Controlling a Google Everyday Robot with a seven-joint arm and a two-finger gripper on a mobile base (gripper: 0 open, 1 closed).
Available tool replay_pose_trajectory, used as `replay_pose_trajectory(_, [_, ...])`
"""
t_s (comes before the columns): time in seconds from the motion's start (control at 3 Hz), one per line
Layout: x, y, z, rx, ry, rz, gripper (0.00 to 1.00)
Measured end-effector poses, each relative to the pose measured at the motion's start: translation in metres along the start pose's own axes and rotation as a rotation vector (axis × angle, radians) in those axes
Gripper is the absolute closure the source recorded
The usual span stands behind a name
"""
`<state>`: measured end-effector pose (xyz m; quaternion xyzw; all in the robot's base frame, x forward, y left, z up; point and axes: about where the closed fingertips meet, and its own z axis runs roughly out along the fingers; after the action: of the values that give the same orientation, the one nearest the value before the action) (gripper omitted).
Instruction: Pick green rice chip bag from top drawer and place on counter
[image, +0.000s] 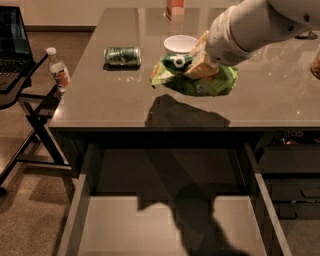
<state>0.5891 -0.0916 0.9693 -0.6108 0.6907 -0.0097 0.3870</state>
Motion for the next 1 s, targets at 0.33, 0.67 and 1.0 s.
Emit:
replay_pose_trajectory(0.33, [-0.005,-0.020,0.015,0.038,-0.053,-0.008,1.00])
replay_pose_trajectory(0.67, [0.011,-0.022,0.035,0.026,-0.114,0.053,1.00])
replay_pose_trajectory(1.0, [0.025,-0.022,0.056,0.029,-0.136,0.084,1.00])
